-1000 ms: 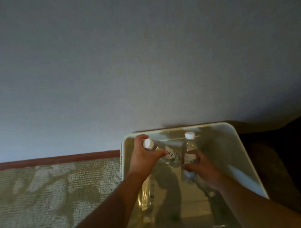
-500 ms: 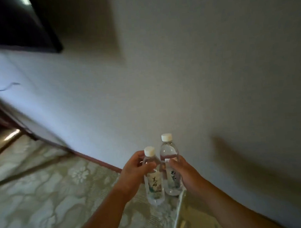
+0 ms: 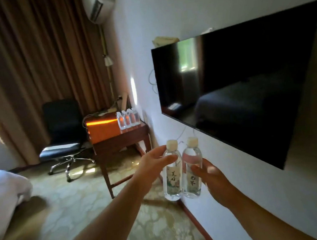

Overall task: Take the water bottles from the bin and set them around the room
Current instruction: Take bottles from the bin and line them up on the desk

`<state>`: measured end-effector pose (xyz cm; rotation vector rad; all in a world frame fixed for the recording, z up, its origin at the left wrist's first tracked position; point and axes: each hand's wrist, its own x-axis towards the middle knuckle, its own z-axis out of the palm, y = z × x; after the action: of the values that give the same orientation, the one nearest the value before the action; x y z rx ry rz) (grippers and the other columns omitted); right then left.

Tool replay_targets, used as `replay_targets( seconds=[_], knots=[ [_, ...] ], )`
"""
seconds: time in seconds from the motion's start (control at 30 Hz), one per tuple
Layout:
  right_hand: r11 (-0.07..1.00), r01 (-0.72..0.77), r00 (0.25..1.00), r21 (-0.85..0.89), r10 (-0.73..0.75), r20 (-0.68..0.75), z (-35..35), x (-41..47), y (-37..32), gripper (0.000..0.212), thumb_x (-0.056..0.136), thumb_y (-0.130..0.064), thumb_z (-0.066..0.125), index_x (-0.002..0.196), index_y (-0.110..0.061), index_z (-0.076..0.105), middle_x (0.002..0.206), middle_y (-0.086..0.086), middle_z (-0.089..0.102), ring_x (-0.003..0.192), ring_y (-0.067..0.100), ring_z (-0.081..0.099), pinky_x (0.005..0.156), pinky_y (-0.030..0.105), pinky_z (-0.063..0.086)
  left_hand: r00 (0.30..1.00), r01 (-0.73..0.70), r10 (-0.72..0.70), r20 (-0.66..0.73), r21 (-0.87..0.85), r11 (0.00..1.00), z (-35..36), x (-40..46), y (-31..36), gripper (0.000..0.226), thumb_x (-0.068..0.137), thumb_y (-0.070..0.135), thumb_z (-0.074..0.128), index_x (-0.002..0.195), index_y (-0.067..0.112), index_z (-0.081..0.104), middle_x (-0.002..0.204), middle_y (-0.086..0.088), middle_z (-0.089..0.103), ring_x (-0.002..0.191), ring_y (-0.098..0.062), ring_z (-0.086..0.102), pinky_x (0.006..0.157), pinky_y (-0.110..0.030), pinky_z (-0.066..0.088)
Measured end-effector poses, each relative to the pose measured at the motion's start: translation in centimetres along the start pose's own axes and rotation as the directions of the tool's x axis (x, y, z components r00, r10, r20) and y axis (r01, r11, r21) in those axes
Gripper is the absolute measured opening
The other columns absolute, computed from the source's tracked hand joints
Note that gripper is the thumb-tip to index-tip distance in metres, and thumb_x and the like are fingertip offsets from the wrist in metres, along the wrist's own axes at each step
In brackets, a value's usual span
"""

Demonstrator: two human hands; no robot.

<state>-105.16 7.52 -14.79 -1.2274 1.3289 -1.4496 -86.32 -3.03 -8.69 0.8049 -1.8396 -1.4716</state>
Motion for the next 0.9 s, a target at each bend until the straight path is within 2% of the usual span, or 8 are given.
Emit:
replay_targets(
  seconds=[0.1,0.27,0.37,0.47,0.57,0.7,0.8,0.9],
  knots=[
    [0.998,0.008,0.992,-0.067,0.000,0.122,4.4,6.5,-1.4,0.052,0.081,-0.054,0.074,0.129,-0.037,0.063,0.126,-0.007,0.071,0.117,0.014,0.067,0.101,0.038,0.051,0.991,0.016,-0.013,-0.134,0.024,1.000,-7.0,1.3,0.8,0.022,0.081,0.035,0.078,0.102,0.039,0.076,0.099,0.009,0.078,0.090,-0.007,0.074,0.071,-0.024,0.055],
    [0.993,0.064,0.962,-0.102,-0.034,0.270,11.6,16.2,-1.8,0.037,0.086,-0.048,0.073,0.121,-0.038,0.068,0.117,-0.006,0.075,0.110,0.014,0.071,0.088,0.029,0.059,0.951,0.073,-0.070,-0.303,-0.002,0.997,-16.7,3.8,-0.3,0.016,0.081,0.035,0.080,0.094,0.042,0.077,0.094,0.011,0.078,0.083,-0.004,0.074,0.058,-0.016,0.055],
    [0.987,0.115,0.946,-0.112,-0.074,0.317,14.9,22.4,-1.3,0.046,0.082,-0.054,0.072,0.124,-0.037,0.066,0.119,-0.009,0.074,0.111,0.010,0.070,0.099,0.039,0.054,0.922,0.092,-0.087,-0.377,-0.005,0.996,-21.7,6.6,-1.3,0.018,0.080,0.035,0.081,0.098,0.037,0.077,0.095,0.010,0.078,0.084,-0.005,0.075,0.065,-0.022,0.055],
    [0.982,0.156,0.921,-0.107,-0.106,0.374,17.4,29.4,-0.7,0.043,0.081,-0.055,0.073,0.121,-0.039,0.068,0.117,-0.008,0.074,0.110,0.010,0.070,0.099,0.042,0.053,0.908,0.092,-0.073,-0.412,0.026,0.995,-26.2,10.5,-1.8,0.030,0.080,0.032,0.082,0.109,0.026,0.074,0.099,0.004,0.078,0.089,-0.010,0.075,0.070,-0.026,0.056],
    [0.975,0.195,0.896,-0.107,-0.132,0.425,19.7,36.7,-0.3,0.037,0.084,-0.056,0.070,0.118,-0.044,0.067,0.117,-0.012,0.074,0.108,0.007,0.070,0.096,0.039,0.054,0.873,0.099,-0.077,-0.481,0.019,0.995,-30.8,15.1,-2.1,0.035,0.078,0.028,0.084,0.111,0.026,0.073,0.099,0.005,0.078,0.090,-0.011,0.075,0.072,-0.028,0.057],
    [0.973,0.205,0.852,-0.104,-0.125,0.508,23.0,45.4,0.5,0.039,0.083,-0.060,0.071,0.120,-0.046,0.066,0.115,-0.016,0.074,0.105,0.006,0.072,0.087,0.030,0.057,0.822,0.092,-0.088,-0.563,-0.022,0.996,-36.8,20.3,-3.5,0.040,0.074,0.022,0.087,0.111,0.025,0.070,0.097,0.008,0.079,0.087,-0.009,0.076,0.062,-0.021,0.058],
    [0.986,0.150,0.844,-0.067,-0.093,0.529,25.6,50.8,1.6,0.036,0.084,-0.050,0.076,0.117,-0.039,0.069,0.110,-0.009,0.076,0.101,0.013,0.074,0.075,0.022,0.060,0.798,0.111,-0.121,-0.591,-0.054,0.992,-41.1,23.9,-5.4,0.041,0.074,0.020,0.085,0.111,0.024,0.068,0.096,0.008,0.079,0.087,-0.010,0.076,0.061,-0.023,0.058],
    [0.991,0.121,0.838,-0.057,-0.071,0.542,28.4,55.9,3.3,0.034,0.086,-0.043,0.076,0.118,-0.031,0.070,0.110,-0.005,0.076,0.101,0.013,0.074,0.074,0.020,0.059,0.783,0.137,-0.160,-0.600,-0.085,0.987,-45.5,27.8,-7.8,0.043,0.072,0.016,0.085,0.111,0.020,0.067,0.093,0.005,0.079,0.083,-0.011,0.076,0.058,-0.022,0.058]
  ],
)
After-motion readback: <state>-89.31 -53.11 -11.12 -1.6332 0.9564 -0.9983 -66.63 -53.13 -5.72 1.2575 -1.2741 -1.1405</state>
